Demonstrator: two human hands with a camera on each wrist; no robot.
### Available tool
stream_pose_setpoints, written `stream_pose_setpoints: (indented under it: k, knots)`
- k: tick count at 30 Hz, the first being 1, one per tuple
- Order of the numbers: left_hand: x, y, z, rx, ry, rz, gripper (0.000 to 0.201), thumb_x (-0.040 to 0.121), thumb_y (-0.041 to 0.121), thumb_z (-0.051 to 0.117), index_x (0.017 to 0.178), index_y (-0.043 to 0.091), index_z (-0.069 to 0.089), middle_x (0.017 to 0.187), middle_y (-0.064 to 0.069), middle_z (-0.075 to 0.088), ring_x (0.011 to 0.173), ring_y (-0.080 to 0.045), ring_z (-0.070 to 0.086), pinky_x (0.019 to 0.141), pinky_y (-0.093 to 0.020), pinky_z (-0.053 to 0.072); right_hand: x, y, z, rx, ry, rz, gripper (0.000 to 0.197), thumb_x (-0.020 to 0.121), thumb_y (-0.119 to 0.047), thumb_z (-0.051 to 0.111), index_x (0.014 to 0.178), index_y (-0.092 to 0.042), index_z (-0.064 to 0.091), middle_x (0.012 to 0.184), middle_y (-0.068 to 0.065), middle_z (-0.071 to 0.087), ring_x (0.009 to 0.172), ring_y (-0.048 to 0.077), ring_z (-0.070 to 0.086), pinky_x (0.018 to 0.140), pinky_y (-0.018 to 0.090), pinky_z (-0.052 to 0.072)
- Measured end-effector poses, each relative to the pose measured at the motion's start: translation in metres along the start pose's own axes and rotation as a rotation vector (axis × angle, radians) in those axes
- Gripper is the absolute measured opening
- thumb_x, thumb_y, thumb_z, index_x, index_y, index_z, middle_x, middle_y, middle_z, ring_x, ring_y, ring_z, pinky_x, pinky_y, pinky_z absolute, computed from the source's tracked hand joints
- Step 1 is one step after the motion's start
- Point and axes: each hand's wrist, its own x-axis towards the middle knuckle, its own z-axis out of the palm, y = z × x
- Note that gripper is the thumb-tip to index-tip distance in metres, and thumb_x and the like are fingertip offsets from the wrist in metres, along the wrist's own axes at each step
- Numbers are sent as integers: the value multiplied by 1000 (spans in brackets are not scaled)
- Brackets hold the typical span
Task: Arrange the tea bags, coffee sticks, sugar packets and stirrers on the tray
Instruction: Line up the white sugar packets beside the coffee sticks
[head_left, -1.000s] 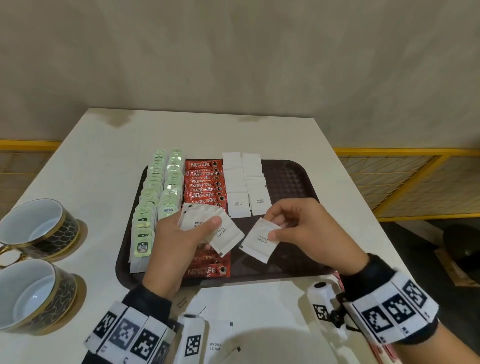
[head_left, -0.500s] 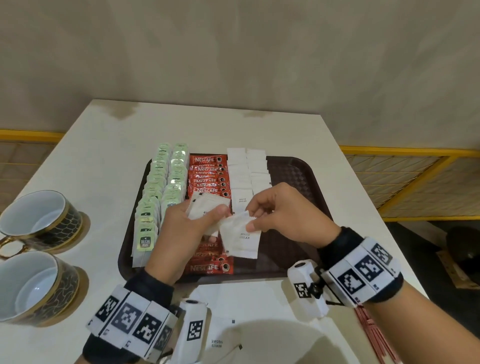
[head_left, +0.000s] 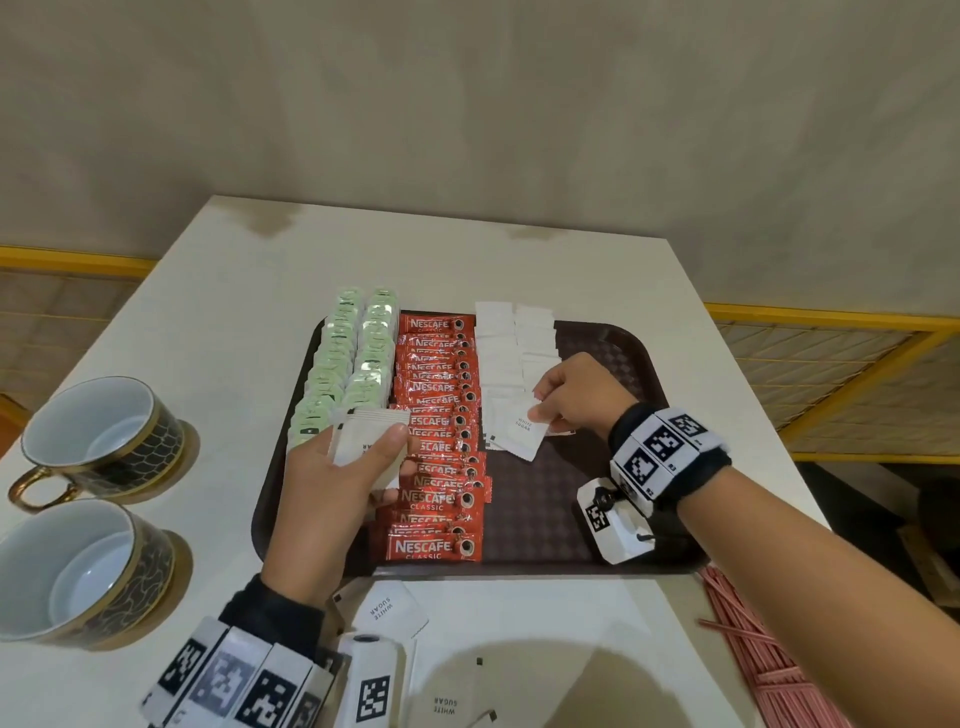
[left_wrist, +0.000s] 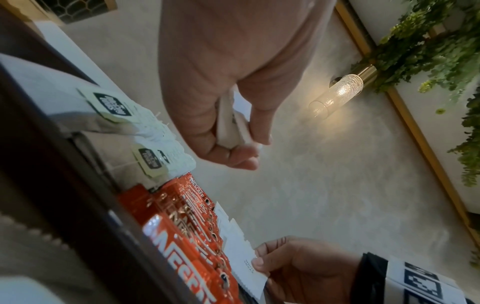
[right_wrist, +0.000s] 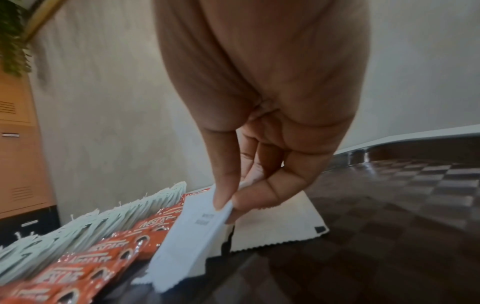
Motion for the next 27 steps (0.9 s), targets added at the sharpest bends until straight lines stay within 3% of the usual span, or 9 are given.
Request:
stream_pose_setpoints:
  k: [2,6,9,14,17,21,27]
  knots:
    - [0,-1,-1,-1,10,-7,39,83,33,67,120,20,62,102,-3,74,83,-15,72,61,-27,55,2,0,3,-13,7,-10,22,74,13,74,70,-4,61,91,19,67,82,31,71,58,29,58]
    - [-1,-2,1,-4,1,9,37,83,32,67,118,20,63,100,-2,74,80,-12,73,54,-20,54,1,-1,7,-101,54,-40,26,72,7,79,76,-8,58,95,17,66,81,29,71,68,34,61]
    - [-1,-3,3,-2,-8,16,33,82,31,68,113,19,65,97,-3,75,77,-12,73,53,-18,52,1,0,5,-81,63,-61,36,69,3,83,88,-10,55,96,16,62,73,27,70,58,28,58]
    - [0,-3,1,-4,-12,5,43,75,39,68,114,21,64,98,-2,75,81,-15,73,56,-21,54,-7,-3,-33,95,-96,-94,26,72,7,79,90,-2,62,59,1,57,60,13,58,55,19,54]
    - [-1,-5,3,-7,-24,-7,35,80,34,68,112,21,65,97,-1,75,81,-14,73,56,-20,54,-5,0,-54,-42,-118,-112,20,74,4,79,90,2,67,65,4,60,60,9,58,58,17,54]
    - [-2,-5,10,7,-41,-24,20,82,31,68,101,25,66,91,2,76,81,-16,73,60,-25,52,5,4,-51,-252,-162,-127,14,74,0,80,82,-5,70,64,-1,63,62,8,60,60,20,52]
    - [-5,-5,13,-49,-79,-84,27,86,29,64,111,20,64,95,-2,75,80,-14,71,61,-25,54,19,2,-38,-379,-96,-199,14,76,-2,79,86,-4,70,70,0,60,67,13,59,60,24,55]
